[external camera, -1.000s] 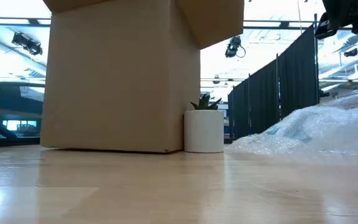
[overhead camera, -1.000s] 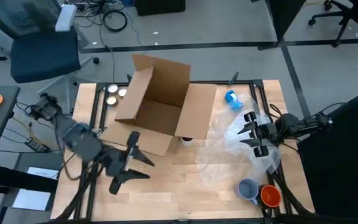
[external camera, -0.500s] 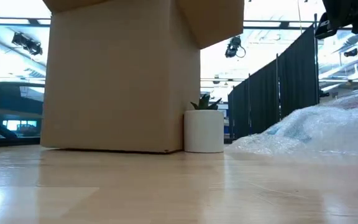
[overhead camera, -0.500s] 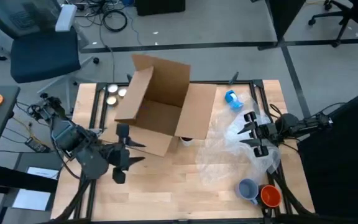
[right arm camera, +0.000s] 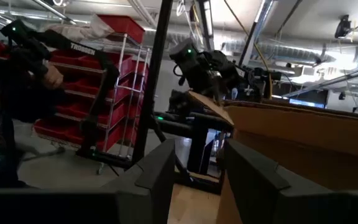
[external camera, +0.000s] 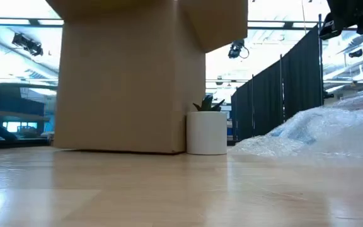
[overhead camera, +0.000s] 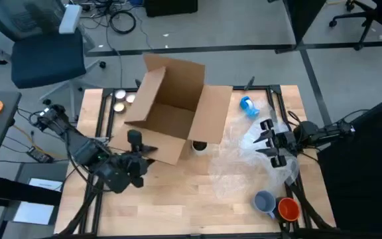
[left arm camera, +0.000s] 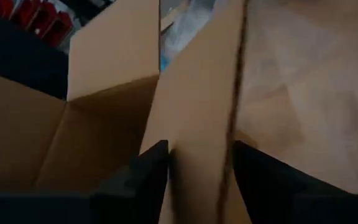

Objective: Wrap mug
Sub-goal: Move the cardboard box to the top center of the table

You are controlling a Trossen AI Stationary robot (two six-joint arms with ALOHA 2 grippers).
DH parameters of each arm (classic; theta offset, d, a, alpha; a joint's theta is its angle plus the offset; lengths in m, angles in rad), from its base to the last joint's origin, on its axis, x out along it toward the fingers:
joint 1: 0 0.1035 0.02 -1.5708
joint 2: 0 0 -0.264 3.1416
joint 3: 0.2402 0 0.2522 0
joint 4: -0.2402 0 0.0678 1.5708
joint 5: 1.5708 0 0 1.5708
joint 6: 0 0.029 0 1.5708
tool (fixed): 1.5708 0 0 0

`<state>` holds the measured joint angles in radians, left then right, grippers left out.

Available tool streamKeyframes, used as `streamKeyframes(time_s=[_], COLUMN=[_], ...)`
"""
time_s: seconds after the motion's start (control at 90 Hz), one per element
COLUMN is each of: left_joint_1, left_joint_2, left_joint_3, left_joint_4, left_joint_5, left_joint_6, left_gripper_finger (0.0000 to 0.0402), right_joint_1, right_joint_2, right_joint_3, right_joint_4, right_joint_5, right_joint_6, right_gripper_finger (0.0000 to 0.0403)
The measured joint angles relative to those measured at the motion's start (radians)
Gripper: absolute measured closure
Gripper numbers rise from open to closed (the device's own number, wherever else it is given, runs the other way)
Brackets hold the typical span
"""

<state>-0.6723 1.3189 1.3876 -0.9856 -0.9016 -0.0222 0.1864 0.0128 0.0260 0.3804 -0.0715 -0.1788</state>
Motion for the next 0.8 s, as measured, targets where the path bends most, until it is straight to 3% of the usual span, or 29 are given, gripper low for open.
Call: streamKeyframes(time_s=[0.1, 0.211, 0.556, 0.8], left_joint_1=[0.010, 0.011, 0.025, 0.097], left_joint_2=[0.012, 0.025, 0.105, 0.145], left_joint_3=[0.000, 0.002, -0.002, -0.002], left_joint_4=[0.021, 0.033, 0.078, 0.139], left_joint_5=[-0.017, -0.116, -0.551, -0.607], left_joint_6=[0.047, 0.079, 0.231, 0.241], left_gripper_finger=[0.0328, 0.0388, 0.0401, 0.0401], right_joint_1=[0.000, 0.000, 0.000, 0.000], right_joint_2=[0.000, 0.000, 0.000, 0.000], right_joint_3=[0.000, 0.000, 0.000, 0.000], right_joint_4=[0.000, 0.000, 0.000, 0.000], right_joint_5=[0.000, 0.000, 0.000, 0.000], right_joint_6=[0.000, 0.000, 0.000, 0.000], right_gripper_finger=[0.0286, 0.0286, 0.0286, 0.0286])
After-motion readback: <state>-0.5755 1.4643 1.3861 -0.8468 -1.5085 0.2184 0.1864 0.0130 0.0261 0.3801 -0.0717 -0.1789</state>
